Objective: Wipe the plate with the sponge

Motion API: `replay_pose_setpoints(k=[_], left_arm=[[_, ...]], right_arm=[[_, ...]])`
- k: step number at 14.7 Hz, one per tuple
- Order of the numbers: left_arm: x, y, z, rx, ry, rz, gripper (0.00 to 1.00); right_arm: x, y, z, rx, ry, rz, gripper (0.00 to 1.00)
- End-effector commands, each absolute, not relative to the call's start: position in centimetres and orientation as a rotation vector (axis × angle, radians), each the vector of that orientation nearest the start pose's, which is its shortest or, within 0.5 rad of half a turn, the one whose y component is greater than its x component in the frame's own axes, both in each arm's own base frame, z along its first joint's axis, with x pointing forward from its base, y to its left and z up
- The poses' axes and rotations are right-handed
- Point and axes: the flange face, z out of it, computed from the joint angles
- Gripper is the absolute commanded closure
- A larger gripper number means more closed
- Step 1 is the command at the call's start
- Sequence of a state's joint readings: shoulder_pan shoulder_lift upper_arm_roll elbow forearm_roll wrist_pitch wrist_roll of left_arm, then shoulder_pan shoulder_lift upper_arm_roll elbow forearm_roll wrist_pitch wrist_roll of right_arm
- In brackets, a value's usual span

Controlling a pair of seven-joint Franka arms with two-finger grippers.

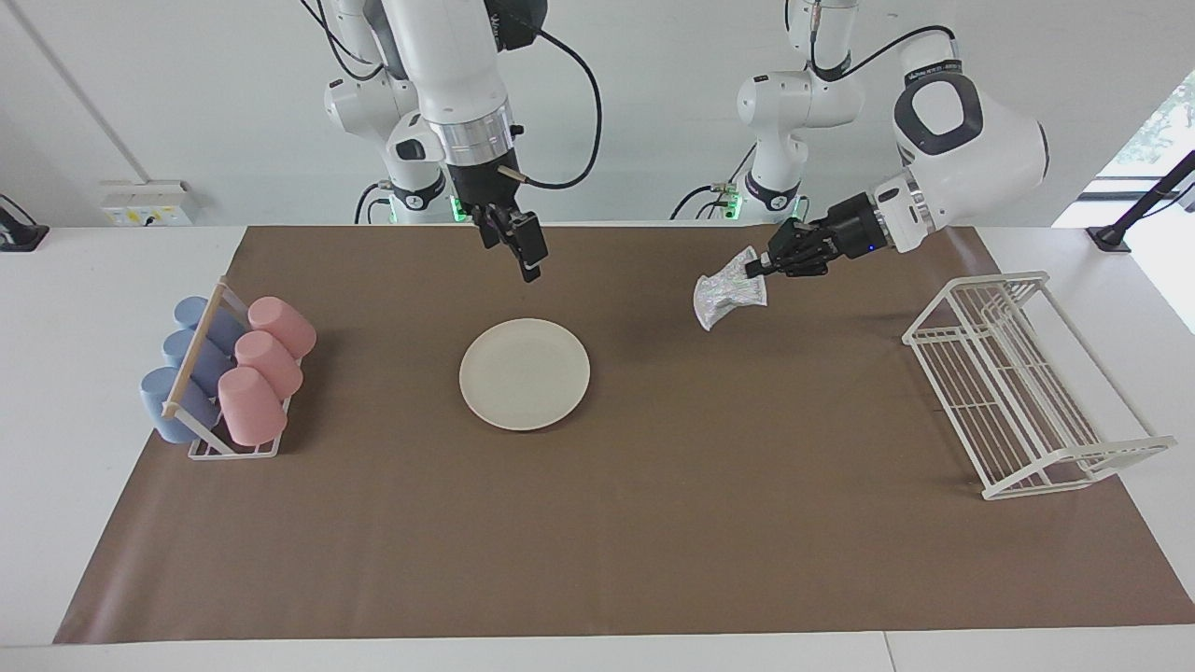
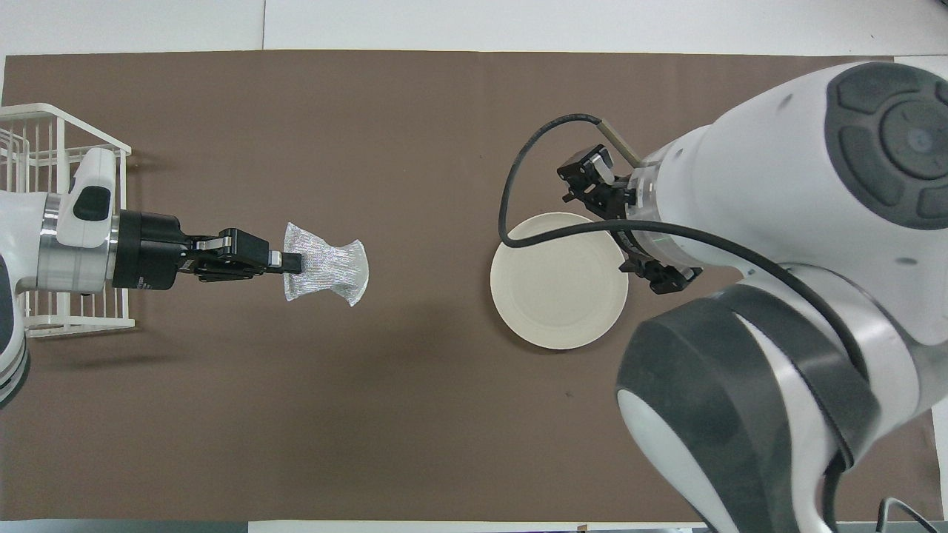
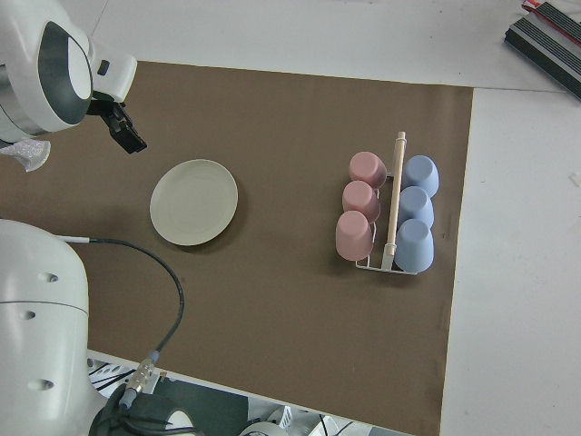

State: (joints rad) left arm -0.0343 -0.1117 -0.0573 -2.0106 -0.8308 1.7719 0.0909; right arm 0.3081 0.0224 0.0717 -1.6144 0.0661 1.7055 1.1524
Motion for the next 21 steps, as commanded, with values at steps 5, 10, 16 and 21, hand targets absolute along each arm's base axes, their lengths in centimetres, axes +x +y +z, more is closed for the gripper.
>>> replay_pose_setpoints(k=[5,10,16,21], left_arm=[[53.7,-9.2,57.3,2.859,0.141,-0.28,1.0],[53.8,-10.1,59.8,3.3,0.044,-0.314,1.0],[54.4,-8.5,60.4,3.734,0.003,-0.221,1.0],[59.1,-6.8,55.5,4.008,-0.138,-0.205,1.0]], right_arm=[[53.0,10.3,59.7,-3.065,0.492,0.149,0.0],[53.5,6.0,59.7,-3.082,0.227,0.15,0.0],[53.7,1.4,59.7,-3.078,-0.008,0.14,0.0],[53.1,2.4,60.0,-3.075,-0.054,0.2,0.0]])
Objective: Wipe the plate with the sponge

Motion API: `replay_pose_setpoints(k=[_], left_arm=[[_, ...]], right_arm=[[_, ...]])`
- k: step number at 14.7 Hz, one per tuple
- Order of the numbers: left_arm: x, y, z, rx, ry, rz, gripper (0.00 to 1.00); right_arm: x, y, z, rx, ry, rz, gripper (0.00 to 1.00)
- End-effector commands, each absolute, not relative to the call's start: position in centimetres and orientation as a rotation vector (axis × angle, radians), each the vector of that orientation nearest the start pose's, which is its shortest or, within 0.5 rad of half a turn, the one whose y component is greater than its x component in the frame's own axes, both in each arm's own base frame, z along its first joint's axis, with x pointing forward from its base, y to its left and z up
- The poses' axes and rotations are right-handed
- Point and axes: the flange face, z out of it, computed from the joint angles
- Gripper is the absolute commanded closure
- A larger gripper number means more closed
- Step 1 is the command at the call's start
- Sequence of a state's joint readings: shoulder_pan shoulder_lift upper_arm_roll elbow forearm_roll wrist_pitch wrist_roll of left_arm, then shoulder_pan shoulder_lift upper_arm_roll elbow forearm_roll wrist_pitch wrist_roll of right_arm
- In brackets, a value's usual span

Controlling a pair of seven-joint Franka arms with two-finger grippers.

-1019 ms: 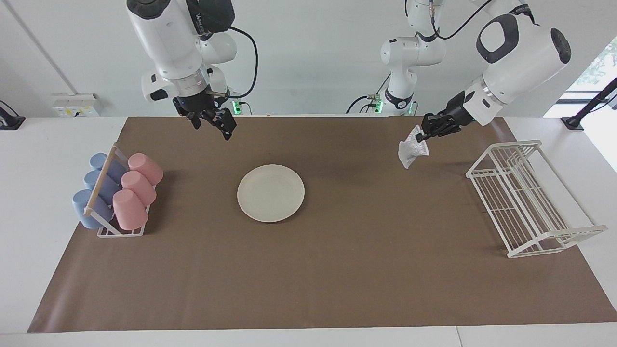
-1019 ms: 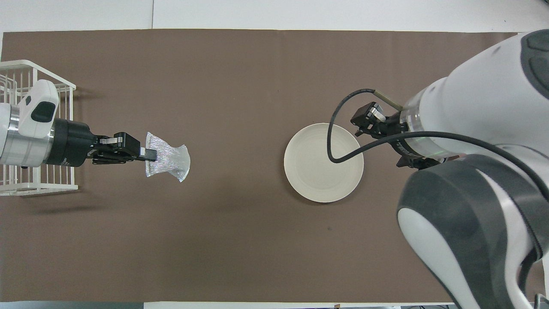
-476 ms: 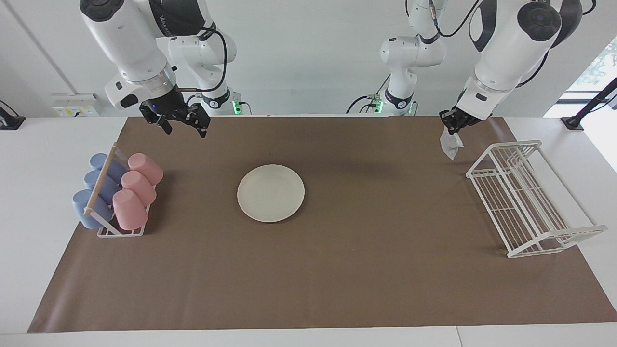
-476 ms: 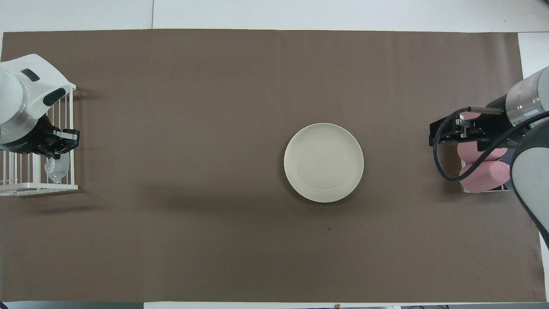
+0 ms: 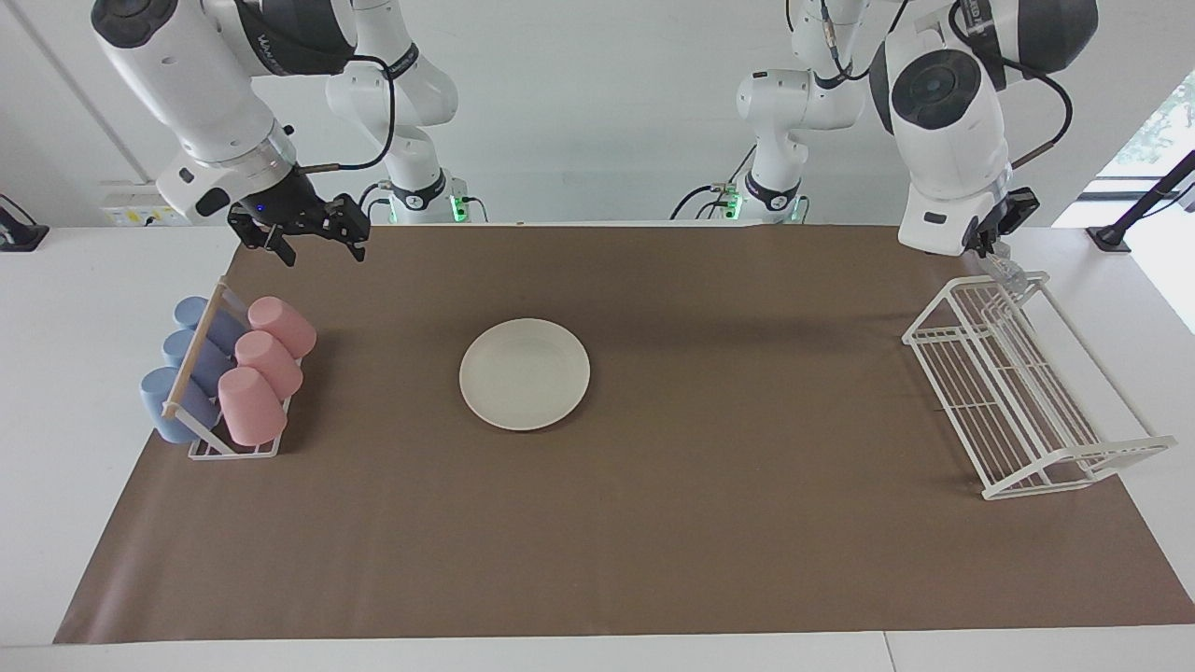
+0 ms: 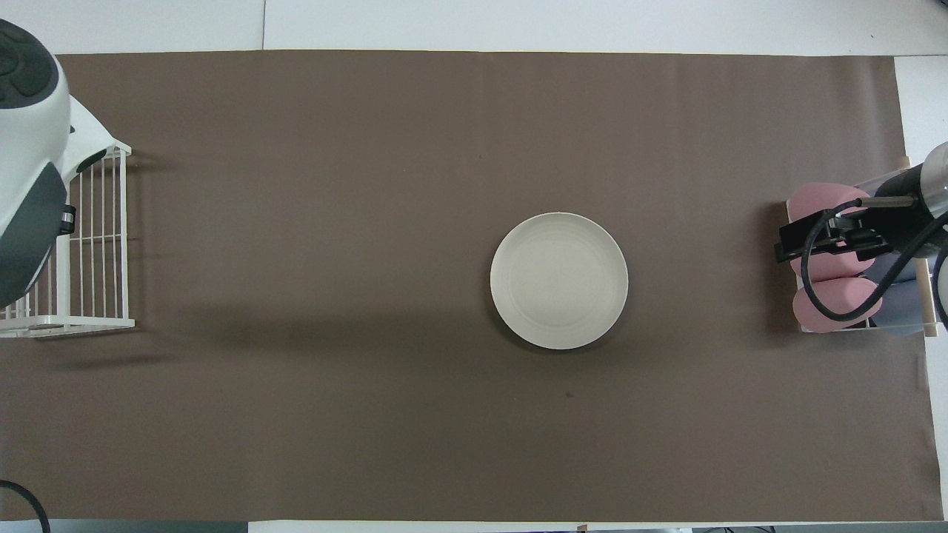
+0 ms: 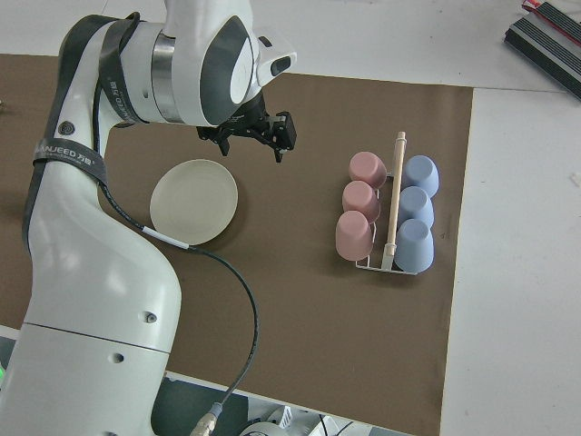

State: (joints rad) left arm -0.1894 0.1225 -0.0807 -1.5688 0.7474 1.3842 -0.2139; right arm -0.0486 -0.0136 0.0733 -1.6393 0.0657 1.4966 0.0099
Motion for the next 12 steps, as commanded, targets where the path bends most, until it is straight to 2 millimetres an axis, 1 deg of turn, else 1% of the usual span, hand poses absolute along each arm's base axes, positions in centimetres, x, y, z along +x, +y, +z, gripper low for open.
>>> replay_pose_setpoints(k=[1,2,3,4,5,6,7,8,9,10,11,12], left_arm=[[60.0,-6.3,54.0,-2.218,0.113,0.112,1.0],[60.9,-5.7,52.6,-2.173,0.149,0.102,1.0],[61.3,-5.0,51.0,-2.151,0.175,0.113,1.0],[61.6,-4.7,49.3,-2.127,0.222,0.127,1.0],[61.9,-4.6,47.5,-2.089,0.263,0.141,1.0],[62.2,-4.5,46.0,-2.06,0.287,0.156,1.0],[62.4,-4.3,45.6,-2.061,0.292,0.156,1.0],[62.7,-3.1,45.0,-2.068,0.283,0.159,1.0],[62.8,-3.0,44.5,-2.081,0.282,0.141,1.0],[62.9,-2.7,44.2,-2.097,0.232,0.093,1.0],[62.7,-2.1,43.2,-2.107,0.208,0.077,1.0],[62.4,-2.1,42.6,-2.11,0.213,0.079,1.0]], right_arm=[[53.2,2.4,60.5,-3.076,-0.049,0.177,0.0],[53.3,2.3,60.3,-3.077,-0.035,0.179,0.0],[53.4,2.1,60.0,-3.076,-0.02,0.188,0.0],[53.2,1.8,59.7,-3.075,-0.001,0.202,0.0],[53.2,2.6,59.7,-3.076,-0.025,0.203,0.0],[53.3,1.9,59.9,-3.075,-0.011,0.189,0.0],[53.4,1.4,59.8,-3.075,-0.006,0.186,0.0],[53.4,1.1,59.8,-3.076,-0.006,0.18,0.0],[53.4,1.0,59.5,-3.077,-0.017,0.182,0.0],[53.6,0.9,59.7,-3.087,-0.017,0.162,0.0],[53.4,0.7,60.1,-3.119,-0.015,0.151,0.0],[53.2,0.5,60.4,-3.133,-0.015,0.147,0.0]])
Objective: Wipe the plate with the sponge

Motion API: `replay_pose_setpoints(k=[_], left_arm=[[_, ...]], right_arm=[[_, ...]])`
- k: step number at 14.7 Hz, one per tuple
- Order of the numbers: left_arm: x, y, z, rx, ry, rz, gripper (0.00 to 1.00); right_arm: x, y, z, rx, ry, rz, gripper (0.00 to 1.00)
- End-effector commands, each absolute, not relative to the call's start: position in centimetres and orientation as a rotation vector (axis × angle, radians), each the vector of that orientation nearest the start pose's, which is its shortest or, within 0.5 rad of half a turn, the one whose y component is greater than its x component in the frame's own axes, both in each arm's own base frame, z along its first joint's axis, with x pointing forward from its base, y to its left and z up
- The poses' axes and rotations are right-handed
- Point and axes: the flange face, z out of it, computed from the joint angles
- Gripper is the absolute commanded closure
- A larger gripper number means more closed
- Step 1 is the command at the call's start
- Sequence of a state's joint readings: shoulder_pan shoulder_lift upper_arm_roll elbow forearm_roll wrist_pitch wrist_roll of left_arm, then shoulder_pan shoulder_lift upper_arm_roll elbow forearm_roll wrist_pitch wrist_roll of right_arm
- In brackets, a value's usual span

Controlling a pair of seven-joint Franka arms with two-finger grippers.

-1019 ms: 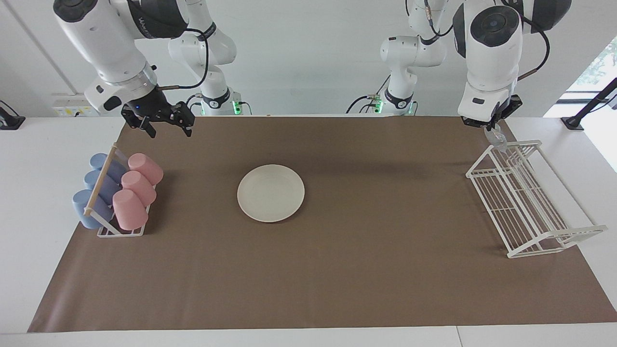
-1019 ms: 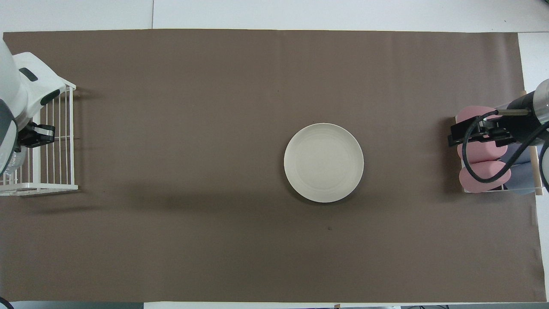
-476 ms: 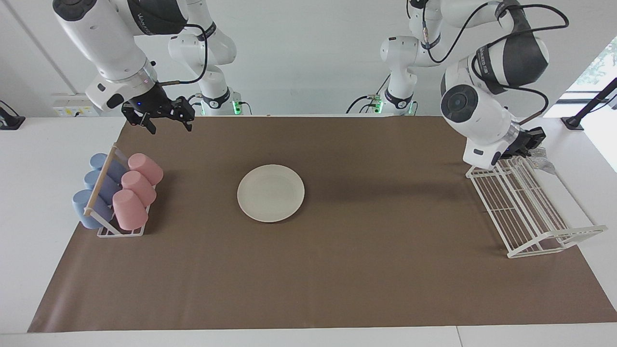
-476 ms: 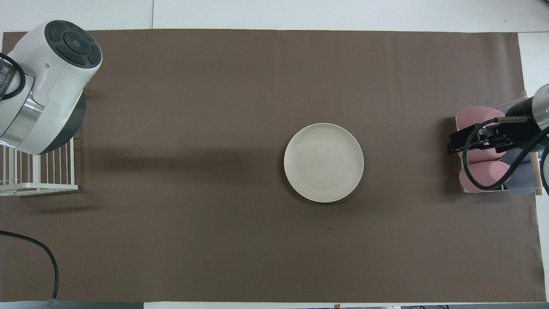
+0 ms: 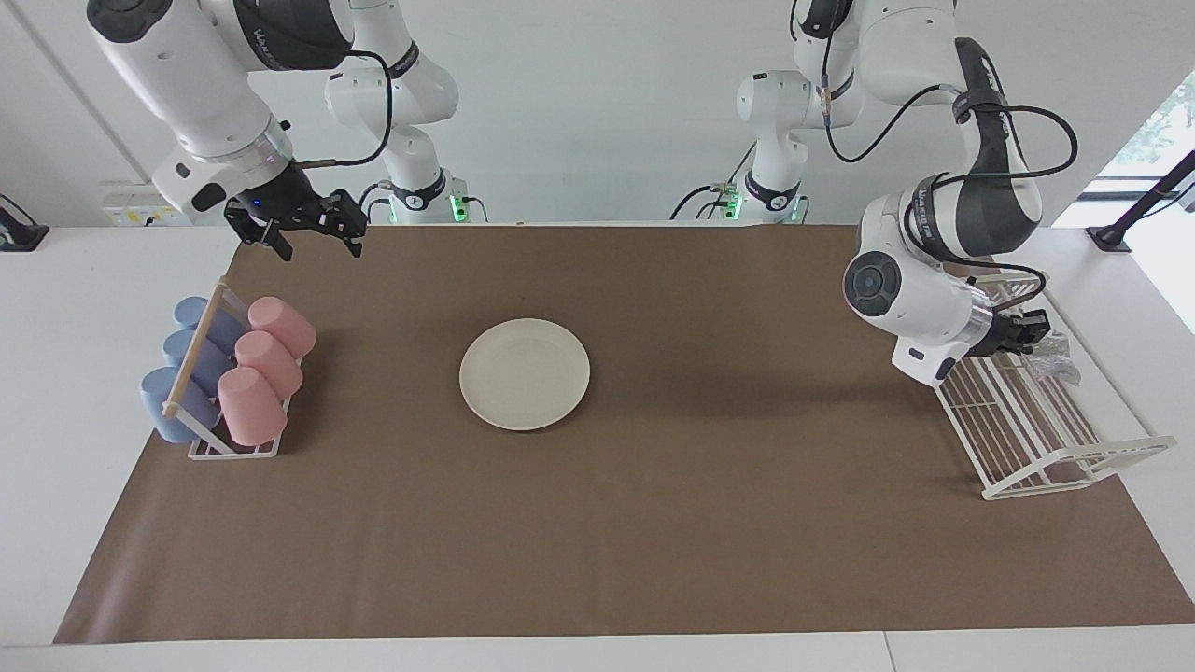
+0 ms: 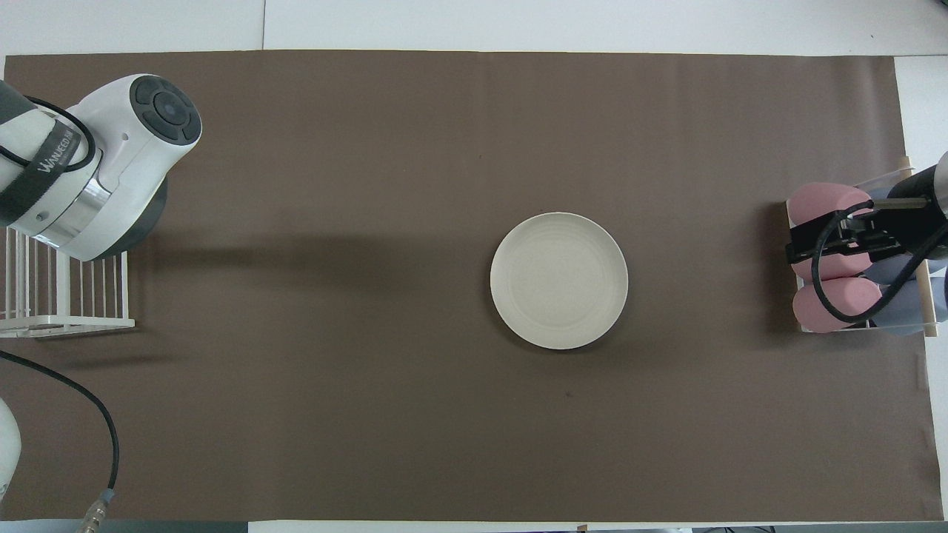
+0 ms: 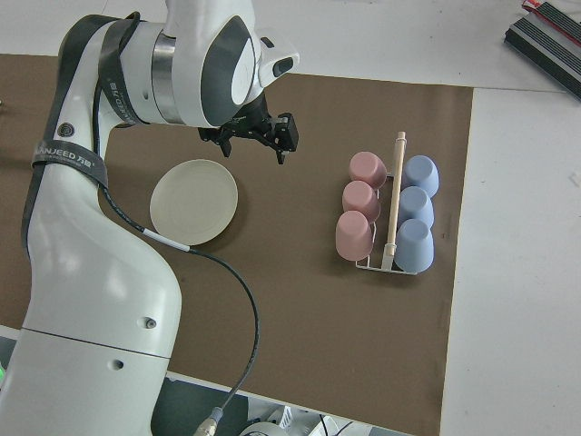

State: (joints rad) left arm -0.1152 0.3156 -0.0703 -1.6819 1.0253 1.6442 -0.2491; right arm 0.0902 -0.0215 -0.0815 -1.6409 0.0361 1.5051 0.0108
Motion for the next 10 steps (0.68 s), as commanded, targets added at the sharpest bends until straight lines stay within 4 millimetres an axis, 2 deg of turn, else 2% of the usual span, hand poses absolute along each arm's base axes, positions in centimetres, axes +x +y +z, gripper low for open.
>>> replay_pose_setpoints(k=[1,4,10], left_arm=[[62.4,-2.14,42.66,-2.113,0.204,0.077,1.0],[62.36,-2.31,42.32,-2.151,0.185,0.074,1.0],[62.31,-2.76,41.95,-2.179,0.185,0.067,1.0]], right_arm=[[53.16,0.31,60.43,-3.132,-0.027,0.147,0.0],[53.34,-0.59,60.31,-3.124,-0.175,0.115,0.0],[53.34,-0.59,60.23,-3.127,-0.108,0.093,0.0]])
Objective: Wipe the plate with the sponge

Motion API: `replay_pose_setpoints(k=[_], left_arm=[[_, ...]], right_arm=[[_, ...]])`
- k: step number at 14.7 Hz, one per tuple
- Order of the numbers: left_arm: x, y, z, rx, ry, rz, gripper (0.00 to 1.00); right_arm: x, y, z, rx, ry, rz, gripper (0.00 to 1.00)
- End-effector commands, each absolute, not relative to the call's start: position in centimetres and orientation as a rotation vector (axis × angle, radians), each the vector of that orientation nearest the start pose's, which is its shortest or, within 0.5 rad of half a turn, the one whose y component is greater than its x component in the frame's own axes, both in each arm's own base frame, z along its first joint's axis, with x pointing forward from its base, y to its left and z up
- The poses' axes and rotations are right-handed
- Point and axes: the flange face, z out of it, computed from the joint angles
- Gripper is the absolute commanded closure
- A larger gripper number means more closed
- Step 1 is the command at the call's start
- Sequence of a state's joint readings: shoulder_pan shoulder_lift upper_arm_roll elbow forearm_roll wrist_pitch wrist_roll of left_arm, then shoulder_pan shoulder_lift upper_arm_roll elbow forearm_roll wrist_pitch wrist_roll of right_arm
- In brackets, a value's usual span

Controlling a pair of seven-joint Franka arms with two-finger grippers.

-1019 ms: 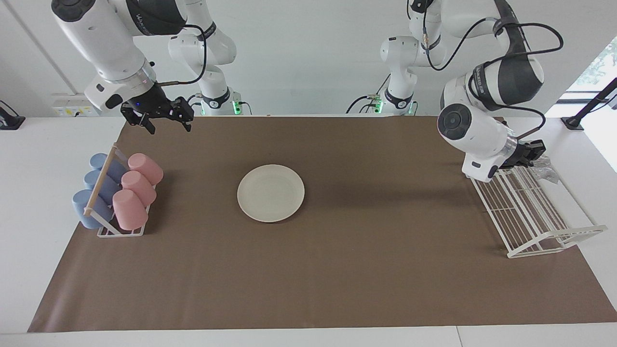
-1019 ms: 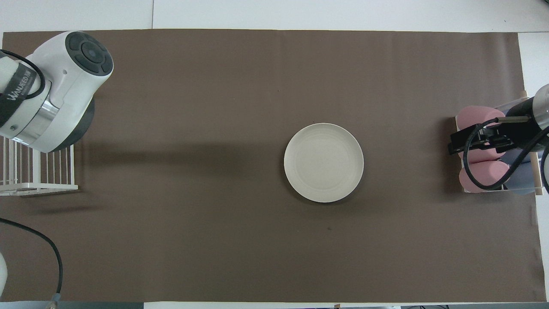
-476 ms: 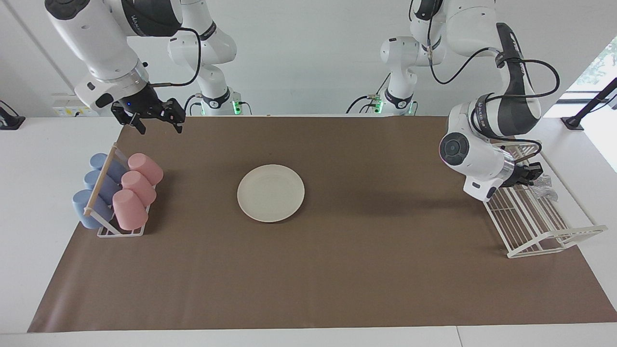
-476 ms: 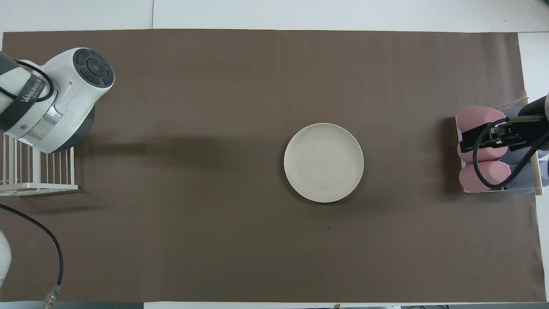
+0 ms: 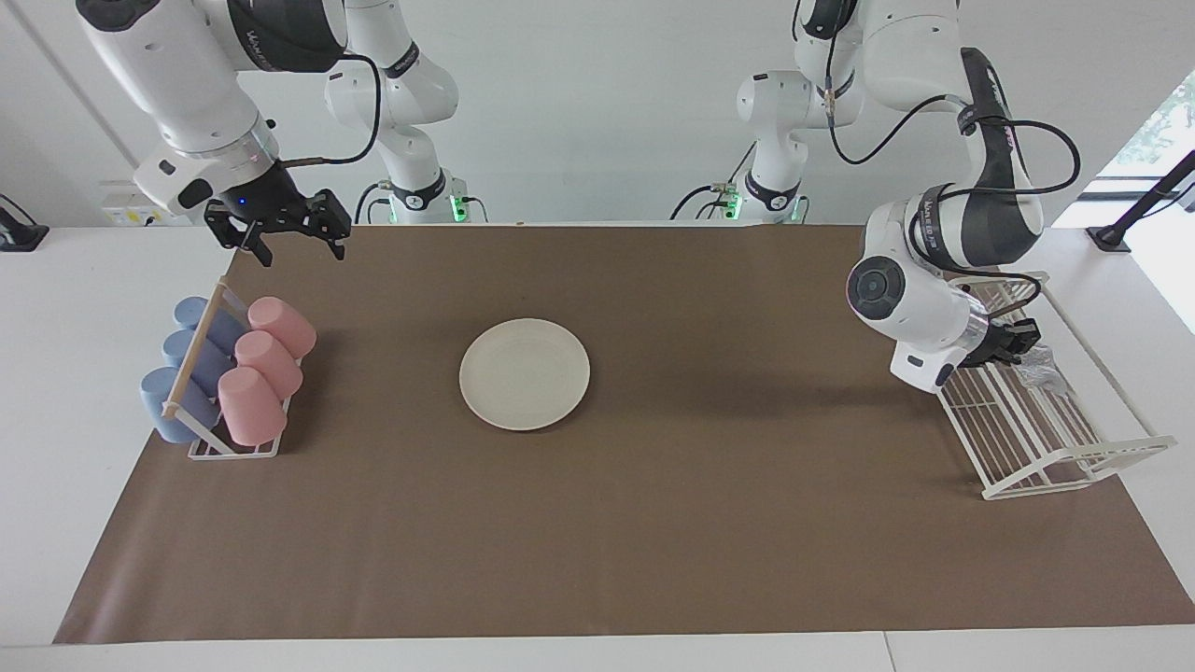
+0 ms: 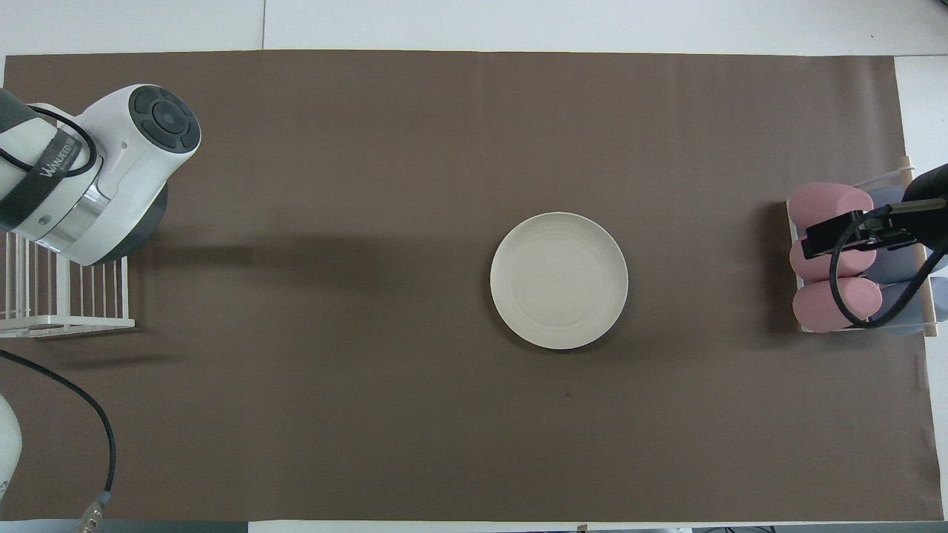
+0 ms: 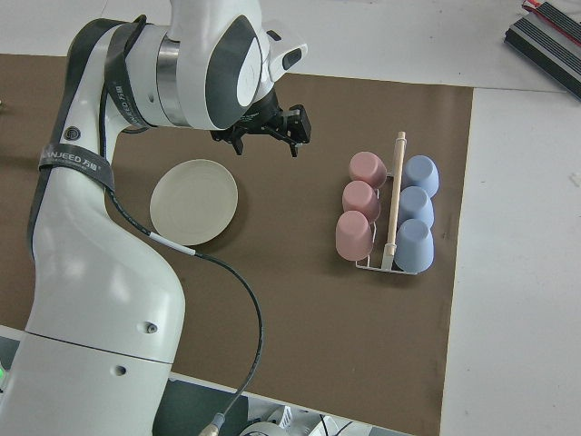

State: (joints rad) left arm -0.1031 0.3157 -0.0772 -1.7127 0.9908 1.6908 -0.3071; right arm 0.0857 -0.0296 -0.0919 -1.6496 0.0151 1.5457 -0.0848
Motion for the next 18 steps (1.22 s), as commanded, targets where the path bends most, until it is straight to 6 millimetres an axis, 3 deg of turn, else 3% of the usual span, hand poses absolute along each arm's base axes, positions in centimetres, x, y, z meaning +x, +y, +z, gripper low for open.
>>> replay_pose_setpoints(k=[1,2,3,4,7,9,11,12,14,18], left_arm=[[62.4,-2.9,42.0,-2.185,0.191,0.056,1.0],[62.5,-3.0,41.9,-2.2,0.189,0.049,0.9],[62.5,-3.2,41.8,-2.214,0.189,0.048,0.54],[62.5,-3.2,41.8,-2.222,0.186,0.044,0.36],[62.4,-3.3,41.7,-2.239,0.156,0.034,0.27],[62.4,-3.4,41.7,-2.241,0.157,0.036,0.17],[62.4,-3.4,41.8,-2.245,0.155,0.032,0.0],[62.5,-3.4,42.2,-2.269,0.142,0.031,0.0],[62.9,-3.8,44.0,-2.371,0.085,0.019,0.0],[62.7,-4.7,49.7,-2.631,-0.098,-0.014,0.0]], right_arm=[[53.3,-0.6,60.1,-3.127,-0.108,0.098,0.0],[53.2,-0.6,60.3,-3.127,-0.106,0.098,0.0],[53.3,-0.8,60.2,-3.128,-0.096,0.098,0.0],[53.3,-1.1,60.3,-3.128,-0.085,0.098,0.0],[53.2,-2.2,60.2,-3.127,-0.053,0.112,0.0],[53.1,-2.6,60.3,-3.127,-0.041,0.11,0.0],[53.1,-2.6,60.3,-3.126,-0.048,0.114,0.0],[53.1,-2.6,60.3,-3.126,-0.044,0.115,0.0],[53.1,-2.3,60.3,-3.127,-0.048,0.11,0.0],[53.1,-2.5,60.4,-3.126,-0.048,0.112,0.0]])
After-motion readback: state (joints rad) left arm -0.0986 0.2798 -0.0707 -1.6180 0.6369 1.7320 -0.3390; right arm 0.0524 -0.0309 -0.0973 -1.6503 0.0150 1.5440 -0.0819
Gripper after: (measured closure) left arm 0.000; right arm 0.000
